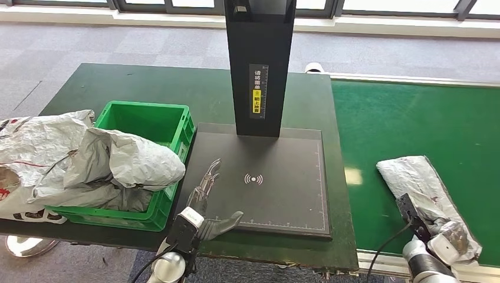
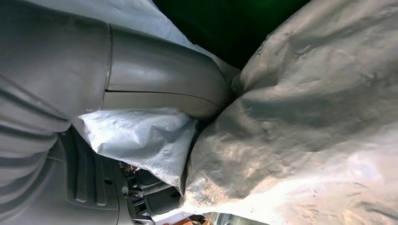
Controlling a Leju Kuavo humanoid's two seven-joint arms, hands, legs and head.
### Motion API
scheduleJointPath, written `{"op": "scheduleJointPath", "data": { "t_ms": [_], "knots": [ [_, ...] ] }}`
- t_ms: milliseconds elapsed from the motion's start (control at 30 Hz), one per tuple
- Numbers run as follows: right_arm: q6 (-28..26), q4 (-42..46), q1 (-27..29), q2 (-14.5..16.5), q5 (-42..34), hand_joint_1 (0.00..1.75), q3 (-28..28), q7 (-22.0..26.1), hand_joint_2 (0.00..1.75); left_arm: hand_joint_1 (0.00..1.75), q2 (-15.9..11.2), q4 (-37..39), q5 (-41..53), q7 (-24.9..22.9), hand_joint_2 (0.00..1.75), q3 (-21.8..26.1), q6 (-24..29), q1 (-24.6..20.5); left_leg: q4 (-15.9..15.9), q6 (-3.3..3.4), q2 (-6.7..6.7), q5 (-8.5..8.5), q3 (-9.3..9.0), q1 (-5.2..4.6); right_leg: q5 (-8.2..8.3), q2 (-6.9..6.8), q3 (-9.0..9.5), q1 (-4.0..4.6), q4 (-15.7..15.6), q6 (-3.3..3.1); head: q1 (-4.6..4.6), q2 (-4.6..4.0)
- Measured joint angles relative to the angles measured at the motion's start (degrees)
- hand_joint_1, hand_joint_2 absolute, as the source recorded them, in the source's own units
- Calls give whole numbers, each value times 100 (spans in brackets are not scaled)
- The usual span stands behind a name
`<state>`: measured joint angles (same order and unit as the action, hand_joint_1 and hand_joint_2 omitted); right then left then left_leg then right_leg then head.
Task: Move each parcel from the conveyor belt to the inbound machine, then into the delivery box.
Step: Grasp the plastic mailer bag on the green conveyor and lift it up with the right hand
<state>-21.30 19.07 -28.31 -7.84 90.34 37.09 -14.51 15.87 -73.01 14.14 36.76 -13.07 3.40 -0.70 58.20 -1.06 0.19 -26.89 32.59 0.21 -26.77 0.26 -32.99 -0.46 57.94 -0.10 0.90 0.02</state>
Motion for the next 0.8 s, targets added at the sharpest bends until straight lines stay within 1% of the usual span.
{"op": "scheduleJointPath", "data": {
  "t_ms": [100, 167, 267, 333, 400, 433, 500, 533, 600, 733, 800],
  "knots": [
    [-255, -7, 5, 4, -3, 175, -35, 71, 175, 0, 1, 2, -17, -25, 175, 0, 76, 0, -1, 0, 0, 0, 1, 0, 0, 0, -1, 0, 0, 0, 0, 0],
    [-617, -9, 15, 14, -18, 175, -42, 225, 175, 0, 1, 3, -17, -26, 175, 0, 110, 0, -1, 0, -1, 0, 3, 0, 0, -1, -2, 0, 0, 0, 1, 0],
    [-1463, 111, 70, 95, -128, 175, -44, 787, 175, 0, 1, 4, -17, -26, 175, 0, 159, 0, -3, -1, -3, 0, 6, 0, 0, -1, -6, -1, 0, -1, 1, 0],
    [-1791, 380, 129, 197, -223, 175, -44, 1209, 175, 0, 1, 7, -17, -26, 175, 0, 175, 0, -3, -1, -2, 1, 7, 0, -1, 0, -8, 0, 0, -1, 0, 0],
    [-1866, 789, 231, 346, -335, 175, -44, 1585, 175, 0, 1, 15, -17, -24, 175, 0, 193, -1, -3, -1, -5, 1, 10, 0, -1, -3, -9, 0, 1, -2, 1, 0],
    [-1875, 1115, 320, 468, -418, 175, -44, 1858, 175, 0, 1, 23, -18, -20, 175, 1, 206, -1, -4, -1, -8, 1, 12, 0, -2, -5, -11, 0, 1, -2, 1, 0],
    [-1890, 1918, 516, 784, -584, 175, -44, 2491, 175, 0, 1, 43, -20, -11, 175, 2, 234, -3, -6, -2, -7, 1, 16, 1, -2, -1, -18, 1, 2, -2, 1, 0],
    [-1894, 2275, 588, 937, -639, 175, -44, 2734, 175, 0, 1, 52, -22, -8, 175, 2, 242, -4, -6, -2, -4, 1, 16, 1, -2, 3, -22, 1, 2, -2, 1, 0],
    [-1895, 2796, 686, 1163, -687, 175, -44, 2935, 175, 0, 2, 66, -24, -3, 175, 2, 253, -6, -6, -2, -4, 1, 16, 1, -5, 0, -24, 1, 2, -4, 0, 0],
    [-1894, 3493, 826, 1432, -721, 175, -42, 2987, 175, 0, 2, 85, -29, 6, 175, 2, 263, -8, -6, -2, -15, 2, 21, 1, -7, -10, -23, -1, 2, -6, 0, 0],
    [-1893, 3813, 909, 1571, -764, 175, -40, 3250, 175, 0, 2, 98, -23, 16, 175, 3, 265, -9, -6, -1, -11, 1, 22, 1, -7, -6, -25, -4, 2, -5, 0, 0]
  ]
}}
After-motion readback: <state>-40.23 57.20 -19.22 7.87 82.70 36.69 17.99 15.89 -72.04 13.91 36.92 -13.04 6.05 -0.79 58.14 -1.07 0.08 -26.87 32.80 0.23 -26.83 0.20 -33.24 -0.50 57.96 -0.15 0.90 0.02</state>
